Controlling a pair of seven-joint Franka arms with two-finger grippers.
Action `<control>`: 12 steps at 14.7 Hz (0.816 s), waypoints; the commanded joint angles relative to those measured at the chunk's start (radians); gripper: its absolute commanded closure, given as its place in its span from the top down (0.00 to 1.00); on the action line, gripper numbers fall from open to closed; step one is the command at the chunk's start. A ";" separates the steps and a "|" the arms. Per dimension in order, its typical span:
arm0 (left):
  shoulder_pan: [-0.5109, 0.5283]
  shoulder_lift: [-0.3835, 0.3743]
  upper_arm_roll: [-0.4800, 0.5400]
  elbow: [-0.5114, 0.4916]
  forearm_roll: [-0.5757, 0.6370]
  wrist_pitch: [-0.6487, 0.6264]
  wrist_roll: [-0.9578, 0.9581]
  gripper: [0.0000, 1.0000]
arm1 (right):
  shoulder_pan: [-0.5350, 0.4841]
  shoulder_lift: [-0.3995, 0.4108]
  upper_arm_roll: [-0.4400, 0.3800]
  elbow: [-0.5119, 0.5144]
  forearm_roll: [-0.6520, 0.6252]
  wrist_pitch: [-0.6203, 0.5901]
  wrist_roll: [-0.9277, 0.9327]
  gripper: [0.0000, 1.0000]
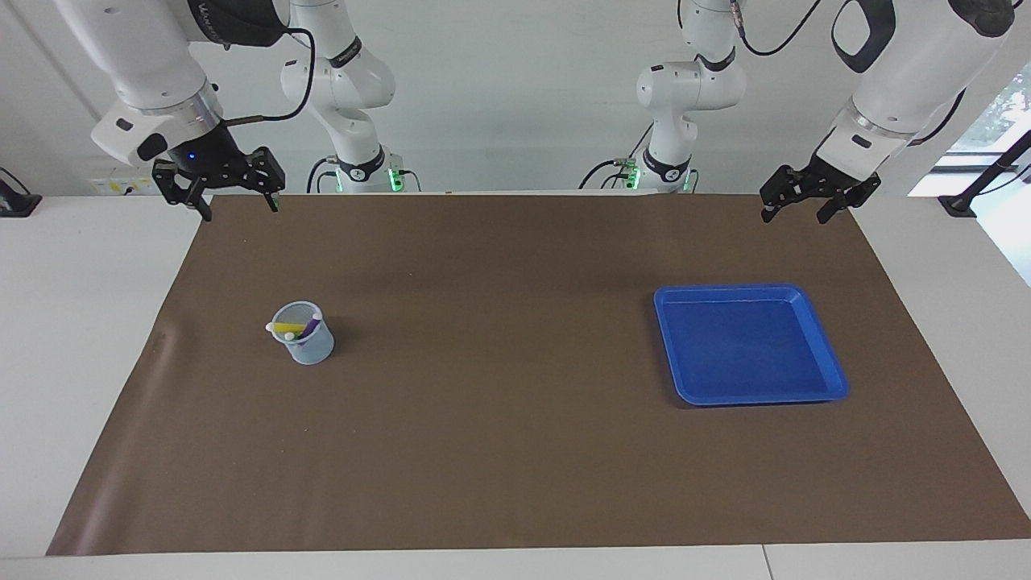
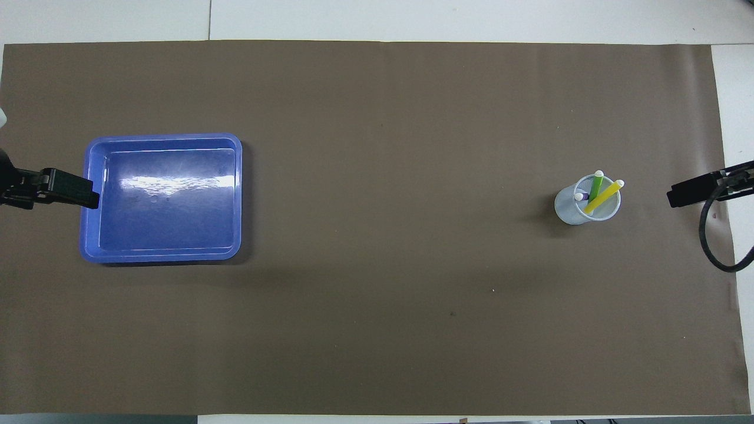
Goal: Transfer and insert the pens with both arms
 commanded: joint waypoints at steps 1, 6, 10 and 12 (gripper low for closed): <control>0.001 0.006 -0.006 0.014 0.025 -0.014 0.017 1.00 | -0.020 0.001 0.008 0.001 0.007 -0.003 0.012 1.00; -0.002 0.009 -0.005 0.020 0.030 -0.007 0.027 1.00 | 0.067 0.001 -0.075 -0.002 0.002 0.025 0.080 1.00; -0.002 0.013 -0.005 0.026 0.032 -0.004 0.027 1.00 | 0.101 -0.001 -0.107 -0.010 0.008 -0.001 0.118 1.00; -0.002 0.013 -0.005 0.026 0.032 -0.001 0.028 1.00 | 0.138 0.001 -0.144 -0.005 0.012 -0.001 0.126 1.00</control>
